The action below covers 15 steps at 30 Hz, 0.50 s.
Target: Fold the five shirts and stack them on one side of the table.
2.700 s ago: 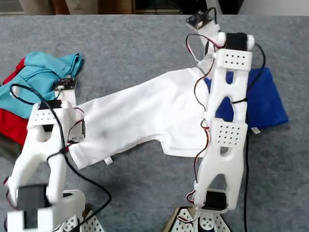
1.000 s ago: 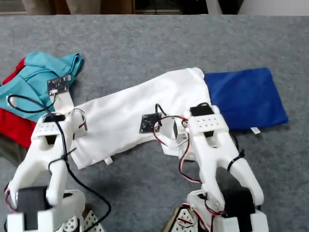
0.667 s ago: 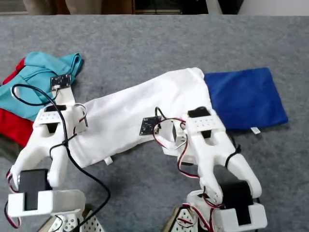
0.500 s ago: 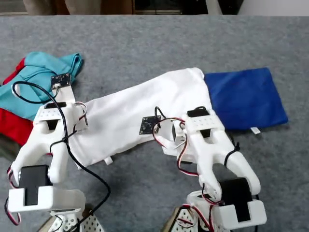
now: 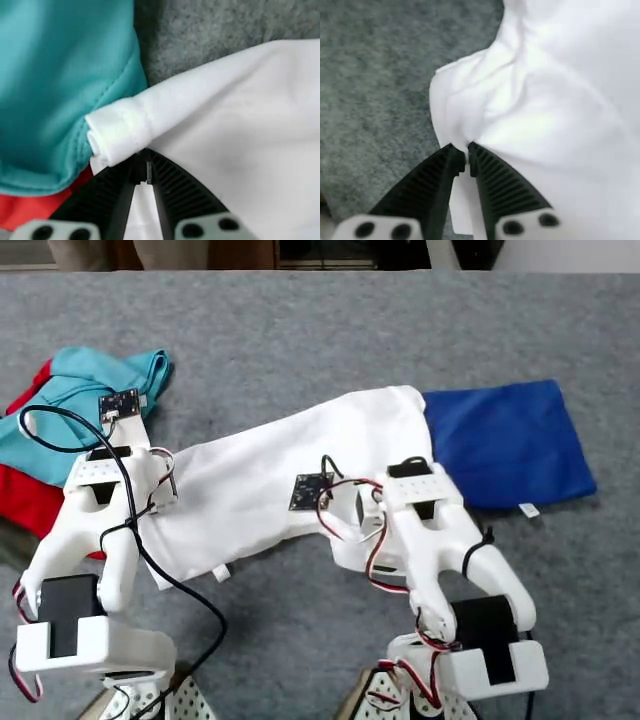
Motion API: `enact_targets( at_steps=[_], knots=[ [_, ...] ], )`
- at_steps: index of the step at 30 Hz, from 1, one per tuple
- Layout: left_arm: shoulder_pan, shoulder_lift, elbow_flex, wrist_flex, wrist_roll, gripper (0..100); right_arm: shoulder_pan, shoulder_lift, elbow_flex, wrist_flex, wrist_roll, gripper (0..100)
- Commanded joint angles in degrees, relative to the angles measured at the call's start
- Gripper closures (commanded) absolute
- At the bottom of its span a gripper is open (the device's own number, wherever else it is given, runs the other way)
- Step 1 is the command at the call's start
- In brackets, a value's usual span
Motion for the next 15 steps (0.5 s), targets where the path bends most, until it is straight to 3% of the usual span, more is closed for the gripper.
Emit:
enact_targets(
  at_steps=[1,5,10,15],
  knots=[
    [-1.1,-0.4,-2.3,0.3,0.4,98,1.1,1.3,-0.1,-0.5,-0.6,99.3],
    [-1.1,-0.4,-2.2,0.2,0.4,98,1.1,1.3,0.0,0.5,-0.6,97.6],
    [-1.1,-0.4,-2.2,0.2,0.4,98,0.8,1.2,0.0,2.1,-0.6,77.7],
    [-1.1,-0.4,-2.3,0.2,0.4,98,-1.2,2.1,0.1,2.0,-0.4,80.5]
  ],
)
